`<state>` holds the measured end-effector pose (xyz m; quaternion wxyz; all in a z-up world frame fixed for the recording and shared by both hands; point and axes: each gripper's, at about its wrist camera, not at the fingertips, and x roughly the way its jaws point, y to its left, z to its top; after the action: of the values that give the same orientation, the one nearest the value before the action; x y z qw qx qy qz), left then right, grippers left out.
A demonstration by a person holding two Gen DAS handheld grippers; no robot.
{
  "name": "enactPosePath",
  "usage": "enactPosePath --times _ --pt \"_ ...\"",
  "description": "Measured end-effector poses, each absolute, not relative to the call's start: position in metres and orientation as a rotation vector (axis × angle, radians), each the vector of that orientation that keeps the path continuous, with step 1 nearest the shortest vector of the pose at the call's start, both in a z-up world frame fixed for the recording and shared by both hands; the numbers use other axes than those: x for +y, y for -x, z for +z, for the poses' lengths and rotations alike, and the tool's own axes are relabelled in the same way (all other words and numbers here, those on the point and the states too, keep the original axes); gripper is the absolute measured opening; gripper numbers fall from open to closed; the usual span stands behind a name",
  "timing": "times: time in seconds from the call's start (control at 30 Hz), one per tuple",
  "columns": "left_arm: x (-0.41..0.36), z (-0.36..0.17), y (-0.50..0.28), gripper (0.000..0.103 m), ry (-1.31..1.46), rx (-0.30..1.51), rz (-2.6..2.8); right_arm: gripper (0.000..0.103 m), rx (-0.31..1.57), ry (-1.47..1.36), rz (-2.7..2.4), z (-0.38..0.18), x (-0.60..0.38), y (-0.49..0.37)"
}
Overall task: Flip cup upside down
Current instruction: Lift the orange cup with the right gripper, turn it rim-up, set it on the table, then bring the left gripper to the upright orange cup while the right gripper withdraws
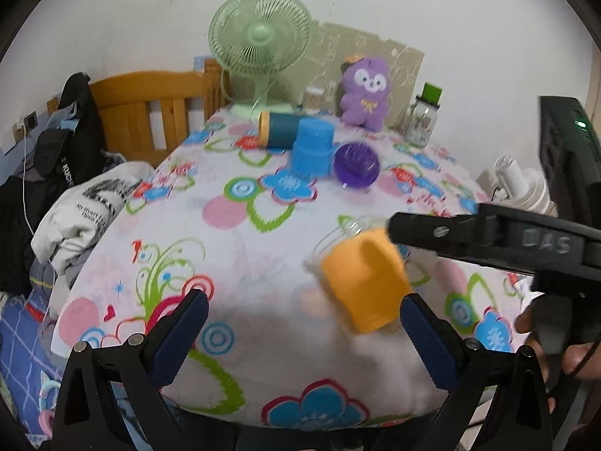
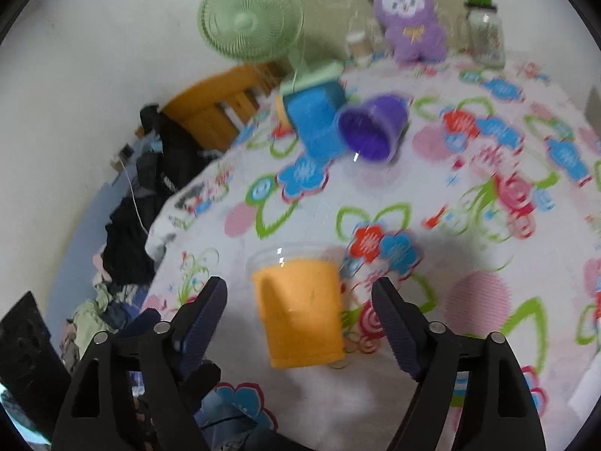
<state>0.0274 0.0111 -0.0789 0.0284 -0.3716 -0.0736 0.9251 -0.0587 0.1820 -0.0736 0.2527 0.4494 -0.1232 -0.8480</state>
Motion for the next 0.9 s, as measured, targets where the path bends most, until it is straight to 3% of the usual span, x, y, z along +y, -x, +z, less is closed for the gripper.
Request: enactPosePath --times 0.33,0.9 --pt "0.042 -0.062 -0.015 0.103 1.097 -0.263 2.807 0.09 -0.351 -1.026 -2.47 -0.029 0.255 0.026" --pt "0.09 -0.082 -0.003 0.103 1.184 -0.202 2.752 0.091 -0.271 -1.041 -2.524 -0.061 0.297 0.009"
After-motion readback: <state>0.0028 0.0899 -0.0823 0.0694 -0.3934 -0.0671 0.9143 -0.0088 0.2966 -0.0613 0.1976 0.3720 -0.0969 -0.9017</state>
